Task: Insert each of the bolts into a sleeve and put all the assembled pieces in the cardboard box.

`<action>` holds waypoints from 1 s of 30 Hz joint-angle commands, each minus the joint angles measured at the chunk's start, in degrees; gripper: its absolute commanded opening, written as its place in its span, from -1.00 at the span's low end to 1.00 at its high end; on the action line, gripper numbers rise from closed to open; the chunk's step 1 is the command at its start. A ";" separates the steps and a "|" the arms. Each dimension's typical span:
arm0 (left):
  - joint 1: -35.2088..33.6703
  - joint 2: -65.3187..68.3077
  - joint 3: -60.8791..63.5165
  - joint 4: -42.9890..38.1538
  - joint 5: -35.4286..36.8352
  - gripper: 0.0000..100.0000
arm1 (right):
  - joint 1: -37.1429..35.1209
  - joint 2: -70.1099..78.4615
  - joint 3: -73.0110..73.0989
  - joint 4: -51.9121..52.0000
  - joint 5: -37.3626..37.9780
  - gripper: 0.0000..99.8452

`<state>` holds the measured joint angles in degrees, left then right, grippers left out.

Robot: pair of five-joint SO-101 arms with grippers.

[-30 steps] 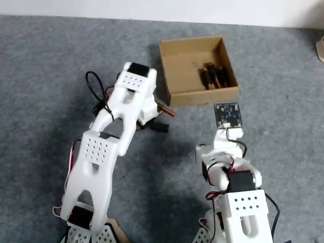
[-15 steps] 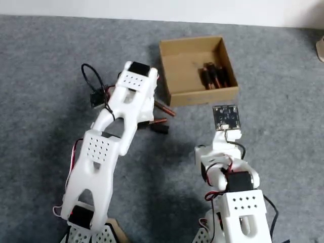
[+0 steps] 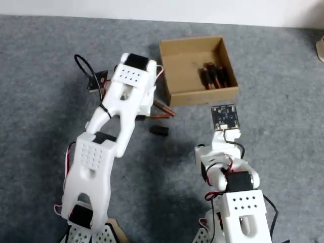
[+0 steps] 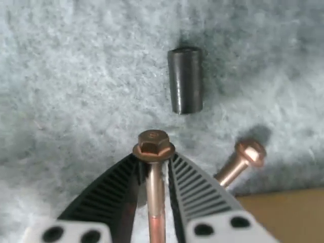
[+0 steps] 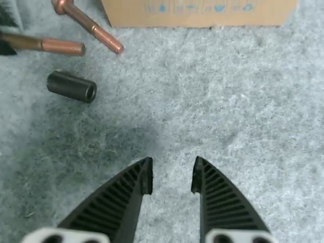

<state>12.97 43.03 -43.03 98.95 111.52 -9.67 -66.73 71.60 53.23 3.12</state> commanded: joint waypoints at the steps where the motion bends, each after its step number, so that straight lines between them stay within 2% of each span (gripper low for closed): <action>1: -0.92 -9.10 3.56 0.79 -2.81 -0.99 | -0.40 -0.75 -0.40 -1.10 0.97 -0.74; 8: -0.92 -22.64 16.48 0.09 -8.79 -0.99 | -0.48 -0.75 -0.40 -1.19 0.97 -0.74; 12: -0.92 -32.22 25.54 -5.63 -9.49 -0.99 | -0.48 -0.75 -0.31 -1.19 0.97 -0.74; 17: -0.92 -45.32 42.68 -22.15 -9.32 -0.99 | -0.48 -0.75 -0.31 -1.19 0.97 -0.74; 24: -3.82 -61.05 70.90 -55.56 -10.55 -0.99 | -0.48 -0.57 -0.31 -1.19 0.88 -0.74; 26: -4.62 -63.87 76.35 -60.22 -15.65 -0.99 | -0.48 -0.57 -0.31 -1.19 0.88 -0.74; 30: -5.41 -68.53 82.86 -61.71 -26.46 -0.99 | -0.48 -0.57 -0.31 -1.19 0.79 -0.74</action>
<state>8.57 -19.91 37.67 40.04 91.82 -9.76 -66.73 71.60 53.23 3.30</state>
